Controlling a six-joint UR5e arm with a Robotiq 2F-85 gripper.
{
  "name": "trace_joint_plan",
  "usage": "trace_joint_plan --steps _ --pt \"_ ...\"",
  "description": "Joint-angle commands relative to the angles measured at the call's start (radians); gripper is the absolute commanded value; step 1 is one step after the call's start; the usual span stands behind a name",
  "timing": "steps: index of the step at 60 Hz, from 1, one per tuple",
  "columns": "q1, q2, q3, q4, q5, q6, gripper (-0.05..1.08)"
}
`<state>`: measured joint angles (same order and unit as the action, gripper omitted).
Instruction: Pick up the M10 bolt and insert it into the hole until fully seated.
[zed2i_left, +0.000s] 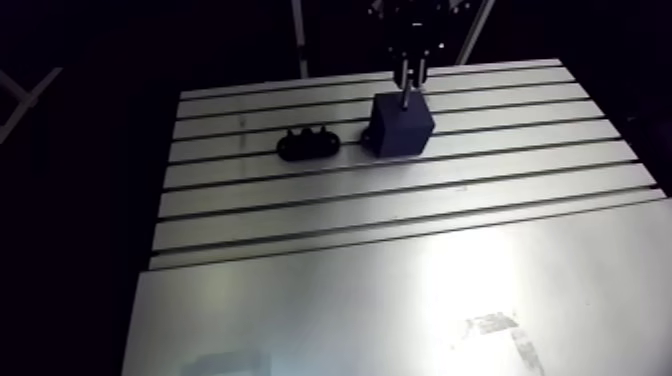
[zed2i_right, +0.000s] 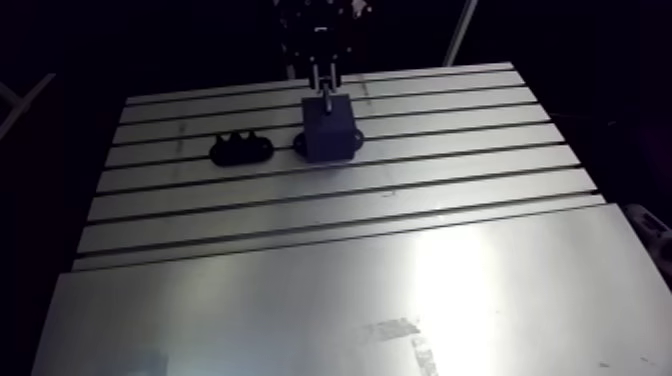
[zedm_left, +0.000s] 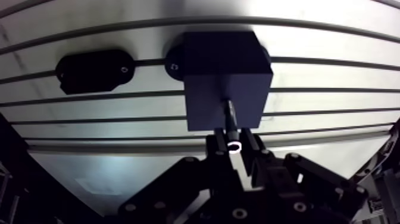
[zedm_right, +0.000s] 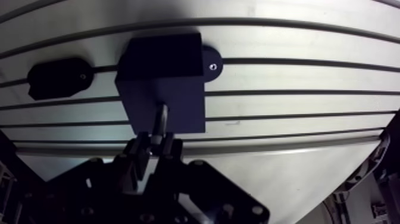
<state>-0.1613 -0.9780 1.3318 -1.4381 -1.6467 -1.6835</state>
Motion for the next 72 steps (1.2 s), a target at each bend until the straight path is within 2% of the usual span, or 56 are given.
trace_joint_plan --steps 1,72 --pt "-0.004 -0.001 -0.006 0.009 0.000 -0.002 1.08" --pt "-0.004 -0.003 -0.007 0.043 -0.003 -0.003 1.08"
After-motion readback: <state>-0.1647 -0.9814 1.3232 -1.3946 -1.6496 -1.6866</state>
